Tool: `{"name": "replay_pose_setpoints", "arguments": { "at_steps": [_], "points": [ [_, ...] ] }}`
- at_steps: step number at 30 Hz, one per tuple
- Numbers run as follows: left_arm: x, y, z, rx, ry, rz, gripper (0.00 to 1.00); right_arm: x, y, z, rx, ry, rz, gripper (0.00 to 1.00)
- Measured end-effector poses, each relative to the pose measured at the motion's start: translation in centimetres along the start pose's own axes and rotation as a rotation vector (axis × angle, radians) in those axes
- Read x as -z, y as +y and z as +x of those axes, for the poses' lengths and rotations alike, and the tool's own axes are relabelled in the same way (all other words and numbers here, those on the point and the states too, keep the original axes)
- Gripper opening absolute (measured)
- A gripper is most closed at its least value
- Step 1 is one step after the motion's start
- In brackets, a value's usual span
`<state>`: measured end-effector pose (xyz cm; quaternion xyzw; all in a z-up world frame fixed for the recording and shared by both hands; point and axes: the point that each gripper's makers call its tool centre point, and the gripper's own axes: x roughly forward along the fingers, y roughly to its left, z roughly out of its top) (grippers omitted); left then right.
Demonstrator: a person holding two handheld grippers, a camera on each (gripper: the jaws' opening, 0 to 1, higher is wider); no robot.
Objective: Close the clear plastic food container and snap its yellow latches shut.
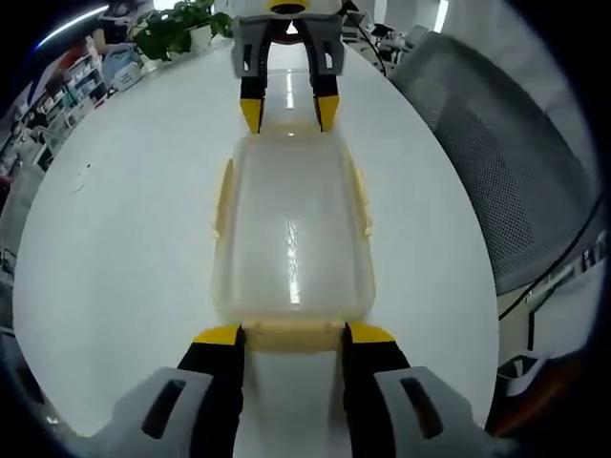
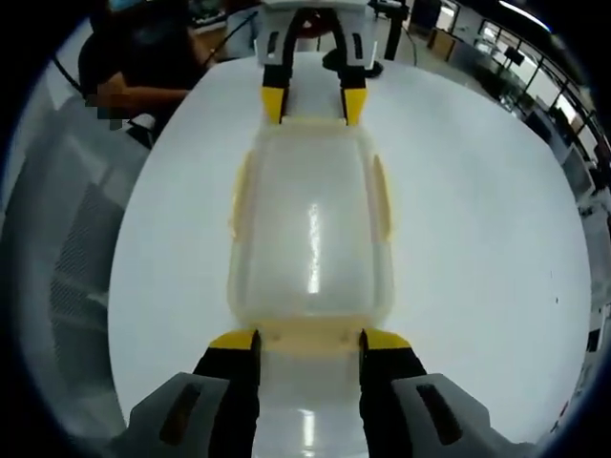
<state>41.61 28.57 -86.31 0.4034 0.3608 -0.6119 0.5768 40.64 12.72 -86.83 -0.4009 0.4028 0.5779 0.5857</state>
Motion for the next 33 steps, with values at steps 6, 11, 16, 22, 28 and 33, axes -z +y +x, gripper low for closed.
{"name": "replay_pose_setpoints", "arguments": {
  "at_steps": [6,11,16,22,28,33],
  "points": [
    [-0.04,-0.05,-0.07,-0.009,0.001,-0.007,0.41,-0.03,-0.05,-0.08,-0.001,0.000,0.003,0.40],
    [-0.16,-0.36,-0.19,-0.016,-0.015,-0.018,0.41,-0.02,-0.03,-0.15,-0.002,0.010,-0.005,0.40],
    [-0.21,-0.26,-0.12,-0.015,-0.002,-0.017,0.40,0.02,-0.06,-0.16,-0.002,0.009,-0.004,0.40],
    [-0.13,-0.15,-0.16,-0.021,0.001,-0.039,0.38,-0.04,-0.20,-0.22,-0.004,0.007,-0.005,0.39],
    [-0.26,-0.16,-0.23,-0.029,0.021,-0.037,0.38,0.00,-0.31,-0.21,-0.002,0.006,0.002,0.39],
    [-0.16,-0.09,-0.30,-0.037,0.024,-0.048,0.38,-0.11,-0.33,-0.37,-0.003,-0.003,-0.001,0.39]
  ]
}}
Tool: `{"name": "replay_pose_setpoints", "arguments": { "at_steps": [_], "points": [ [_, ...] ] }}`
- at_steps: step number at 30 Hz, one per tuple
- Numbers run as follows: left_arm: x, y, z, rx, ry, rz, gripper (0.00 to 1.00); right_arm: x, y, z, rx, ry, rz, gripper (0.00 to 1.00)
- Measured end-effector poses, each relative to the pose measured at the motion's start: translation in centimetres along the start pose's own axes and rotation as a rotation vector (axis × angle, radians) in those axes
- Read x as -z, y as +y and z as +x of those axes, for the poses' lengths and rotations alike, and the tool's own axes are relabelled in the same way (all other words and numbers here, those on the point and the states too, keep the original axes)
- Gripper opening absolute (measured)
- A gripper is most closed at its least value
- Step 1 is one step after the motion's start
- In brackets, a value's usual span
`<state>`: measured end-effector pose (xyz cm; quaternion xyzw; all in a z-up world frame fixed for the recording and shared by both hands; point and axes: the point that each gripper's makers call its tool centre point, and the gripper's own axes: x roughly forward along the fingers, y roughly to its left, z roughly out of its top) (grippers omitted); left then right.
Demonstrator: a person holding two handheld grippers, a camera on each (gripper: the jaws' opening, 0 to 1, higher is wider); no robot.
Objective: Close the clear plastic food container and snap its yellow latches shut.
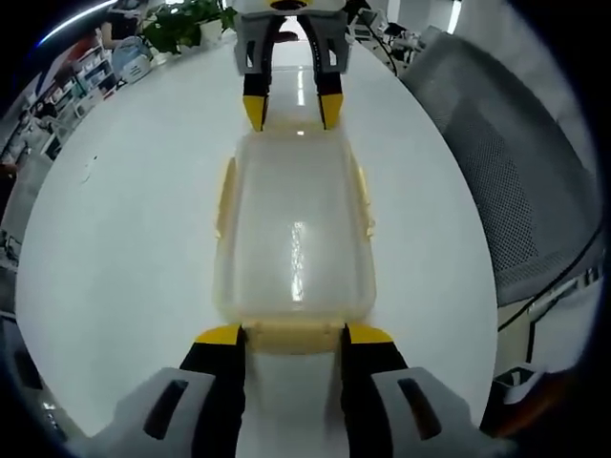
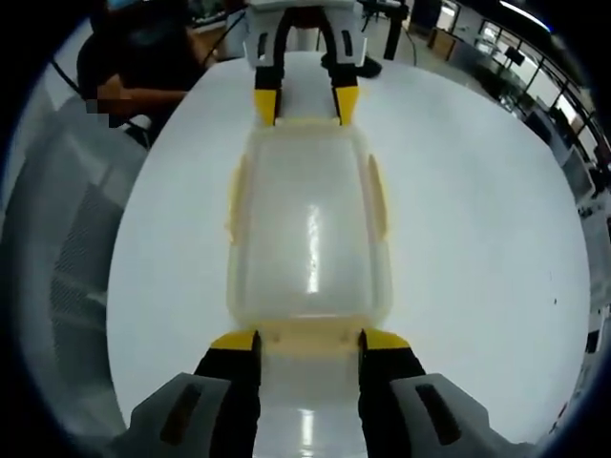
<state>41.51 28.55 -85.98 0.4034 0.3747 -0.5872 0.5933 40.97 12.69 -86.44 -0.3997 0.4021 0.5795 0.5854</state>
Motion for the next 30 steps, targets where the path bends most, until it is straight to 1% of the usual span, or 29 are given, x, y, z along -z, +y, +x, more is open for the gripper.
{"name": "replay_pose_setpoints", "arguments": {
  "at_steps": [8,14,17,20,30],
  "points": [
    [-0.6,-0.2,-0.8,-0.011,-0.011,0.000,0.38,0.1,0.0,-0.5,0.007,-0.005,-0.009,0.39],
    [-1.3,-0.1,-1.4,-0.030,-0.009,0.007,0.38,0.1,-0.1,-1.5,0.025,-0.019,-0.006,0.39],
    [-1.9,0.2,-1.9,-0.045,-0.011,0.024,0.39,0.3,-0.2,-2.1,0.035,-0.022,0.004,0.39],
    [-2.5,0.3,-2.3,-0.046,-0.010,0.030,0.39,0.4,-0.2,-2.6,0.039,-0.023,0.005,0.39],
    [-4.3,0.4,-3.1,-0.049,-0.012,0.024,0.38,1.1,-0.4,-4.6,0.047,-0.038,-0.004,0.39]
  ]
}}
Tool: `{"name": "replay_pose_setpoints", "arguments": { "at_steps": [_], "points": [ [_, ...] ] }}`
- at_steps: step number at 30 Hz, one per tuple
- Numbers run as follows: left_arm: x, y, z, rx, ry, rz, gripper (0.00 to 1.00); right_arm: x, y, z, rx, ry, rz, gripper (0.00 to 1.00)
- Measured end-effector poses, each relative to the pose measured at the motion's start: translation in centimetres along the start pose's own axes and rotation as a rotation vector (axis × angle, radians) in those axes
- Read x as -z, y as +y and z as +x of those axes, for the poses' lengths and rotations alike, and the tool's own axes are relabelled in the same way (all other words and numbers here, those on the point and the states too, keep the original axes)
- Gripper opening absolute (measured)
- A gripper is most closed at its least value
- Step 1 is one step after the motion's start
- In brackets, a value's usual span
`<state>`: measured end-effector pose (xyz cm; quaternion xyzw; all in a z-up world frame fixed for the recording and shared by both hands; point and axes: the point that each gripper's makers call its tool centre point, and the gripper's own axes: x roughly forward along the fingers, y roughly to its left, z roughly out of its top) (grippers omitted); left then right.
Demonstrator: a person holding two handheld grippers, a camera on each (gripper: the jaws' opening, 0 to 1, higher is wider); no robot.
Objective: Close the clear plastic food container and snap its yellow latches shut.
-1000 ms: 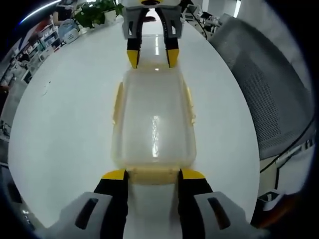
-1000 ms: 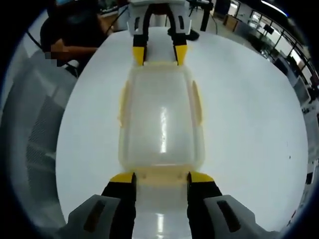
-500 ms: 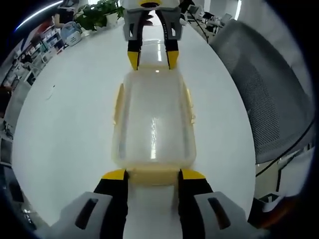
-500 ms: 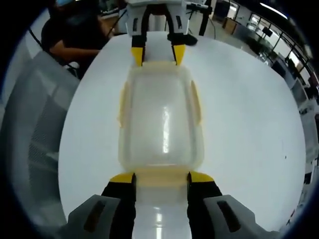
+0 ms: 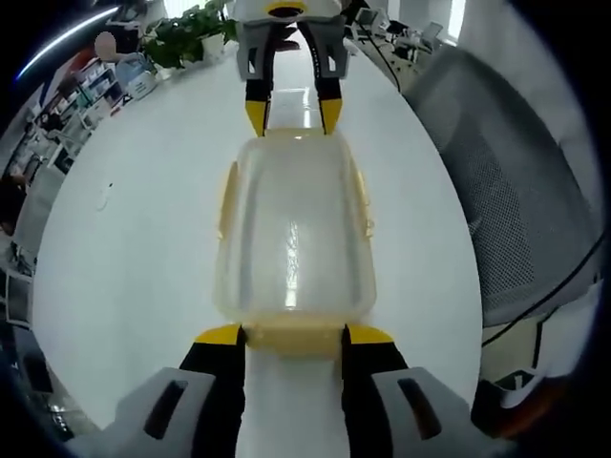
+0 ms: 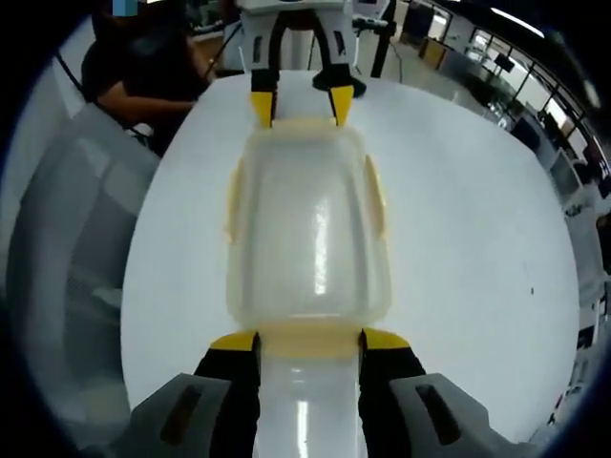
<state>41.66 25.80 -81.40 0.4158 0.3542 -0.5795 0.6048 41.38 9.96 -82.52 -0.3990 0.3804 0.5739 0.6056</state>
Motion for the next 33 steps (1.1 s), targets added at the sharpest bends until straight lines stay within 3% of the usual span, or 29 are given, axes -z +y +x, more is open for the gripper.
{"name": "replay_pose_setpoints", "arguments": {
  "at_steps": [33],
  "points": [
    [-5.7,-0.2,-0.9,-0.003,-0.012,-0.013,0.38,2.9,0.3,-5.3,-0.017,-0.020,-0.012,0.38]
  ]
}}
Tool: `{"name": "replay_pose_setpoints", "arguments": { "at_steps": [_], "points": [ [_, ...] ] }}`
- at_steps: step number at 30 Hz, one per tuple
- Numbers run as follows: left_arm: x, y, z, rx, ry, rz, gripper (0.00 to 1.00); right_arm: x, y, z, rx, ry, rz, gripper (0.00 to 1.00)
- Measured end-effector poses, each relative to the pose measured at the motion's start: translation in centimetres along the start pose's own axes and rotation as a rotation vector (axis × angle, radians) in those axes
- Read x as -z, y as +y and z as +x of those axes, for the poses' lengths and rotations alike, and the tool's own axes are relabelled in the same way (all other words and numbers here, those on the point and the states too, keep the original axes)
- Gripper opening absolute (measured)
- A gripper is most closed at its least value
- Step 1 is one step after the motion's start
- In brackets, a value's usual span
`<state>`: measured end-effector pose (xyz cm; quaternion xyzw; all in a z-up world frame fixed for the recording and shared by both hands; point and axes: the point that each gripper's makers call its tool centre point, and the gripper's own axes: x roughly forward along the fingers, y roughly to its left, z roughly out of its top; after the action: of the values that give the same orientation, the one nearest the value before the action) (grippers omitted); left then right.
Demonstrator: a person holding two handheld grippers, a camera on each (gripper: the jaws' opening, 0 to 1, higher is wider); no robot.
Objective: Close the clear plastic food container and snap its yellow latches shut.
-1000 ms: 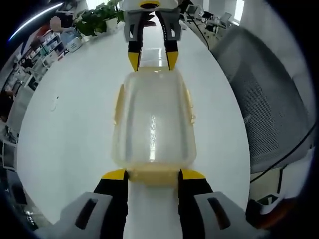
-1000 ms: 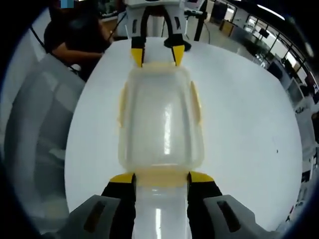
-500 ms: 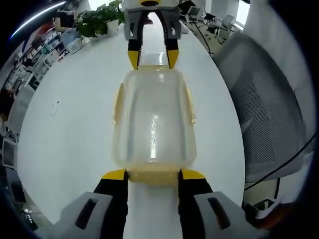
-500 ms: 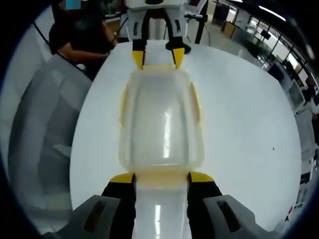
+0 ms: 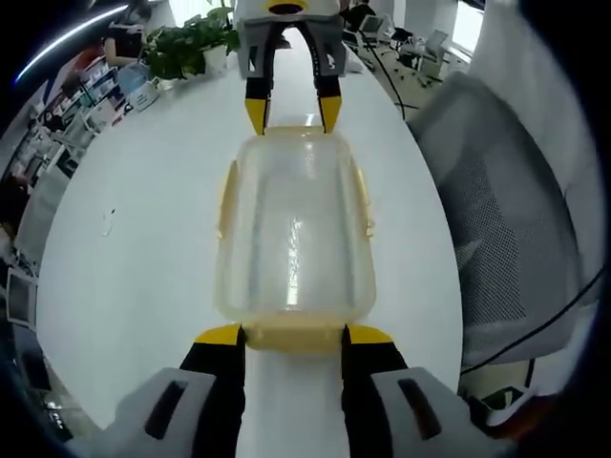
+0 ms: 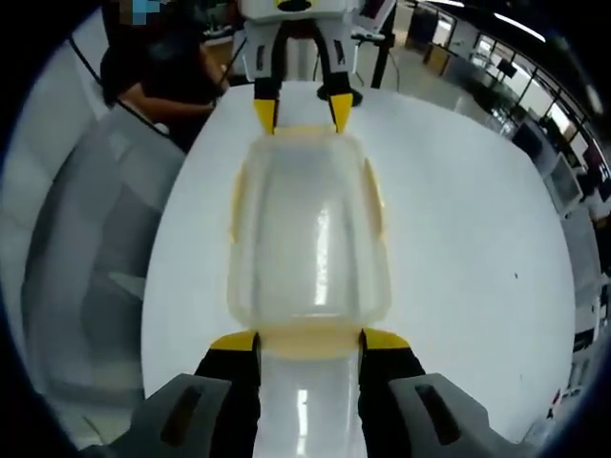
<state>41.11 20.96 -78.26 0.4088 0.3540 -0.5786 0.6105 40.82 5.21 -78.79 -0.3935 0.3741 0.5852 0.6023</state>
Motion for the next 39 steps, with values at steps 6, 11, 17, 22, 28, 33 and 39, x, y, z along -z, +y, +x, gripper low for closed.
{"name": "replay_pose_setpoints", "arguments": {
  "at_steps": [6,11,17,22,28,33,39],
  "points": [
    [-1.4,0.2,0.4,0.000,0.005,0.009,0.38,1.2,0.0,-0.8,0.008,0.005,0.005,0.38],
    [-2.7,0.1,0.7,0.003,0.002,0.010,0.38,2.4,0.0,-1.3,0.009,0.010,0.005,0.38],
    [-3.9,0.0,1.2,0.003,0.004,0.010,0.38,3.6,0.1,-1.8,0.008,0.013,0.004,0.38],
    [-5.1,0.0,1.6,0.002,0.003,0.012,0.38,4.7,0.0,-2.3,0.011,0.013,0.006,0.38],
    [-6.4,0.1,2.2,0.004,0.002,0.019,0.38,6.1,0.1,-2.9,0.014,0.018,0.011,0.38],
    [-7.7,0.1,2.7,0.005,-0.003,0.019,0.38,7.4,0.1,-3.5,0.014,0.014,0.016,0.38],
    [-8.8,0.0,3.5,0.008,-0.009,0.022,0.38,8.8,0.3,-4.0,0.011,0.016,0.023,0.38]
  ]
}}
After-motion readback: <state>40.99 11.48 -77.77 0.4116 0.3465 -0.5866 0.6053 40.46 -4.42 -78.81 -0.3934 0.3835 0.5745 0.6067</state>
